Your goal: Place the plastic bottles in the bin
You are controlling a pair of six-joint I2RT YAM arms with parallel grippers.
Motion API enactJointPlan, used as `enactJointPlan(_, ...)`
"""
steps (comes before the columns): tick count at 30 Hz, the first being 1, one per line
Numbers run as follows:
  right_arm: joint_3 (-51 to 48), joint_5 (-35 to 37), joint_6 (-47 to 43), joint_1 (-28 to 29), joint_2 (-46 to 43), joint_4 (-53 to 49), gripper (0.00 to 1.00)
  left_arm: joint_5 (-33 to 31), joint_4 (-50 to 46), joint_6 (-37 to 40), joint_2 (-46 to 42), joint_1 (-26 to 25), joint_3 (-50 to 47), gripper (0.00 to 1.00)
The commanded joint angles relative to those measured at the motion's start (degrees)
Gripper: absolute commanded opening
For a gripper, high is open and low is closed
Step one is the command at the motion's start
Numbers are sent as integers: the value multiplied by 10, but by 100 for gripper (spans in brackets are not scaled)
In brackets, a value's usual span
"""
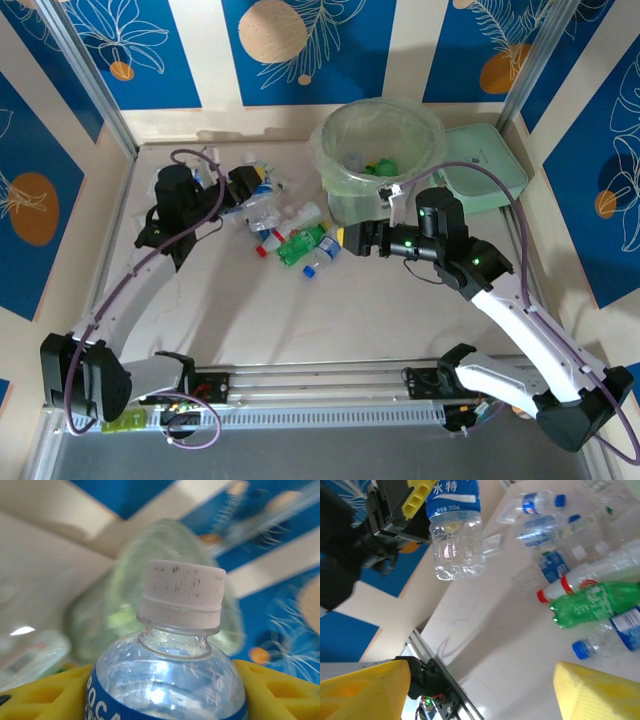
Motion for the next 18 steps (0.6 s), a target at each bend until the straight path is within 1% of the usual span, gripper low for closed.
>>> enactJointPlan(1,-6,-72,13,12,-10,89,85,123,272,-100,-18,-17,-25,62)
enactJointPlan(4,6,-71,-7,38,-6,112,93,127,342,-130,-31,-47,-44,62)
enactJointPlan(7,21,-58,-8,52,12,129,96,135,348,-114,-43,-81,-46,63)
enactJointPlan(12,38,-66,12,60,50,174,97,142,352,-94,-55,-116,-34,63)
enactJointPlan(18,40,-125,21,86,74,259,98,137,344,-81,-54,-137,-34,63)
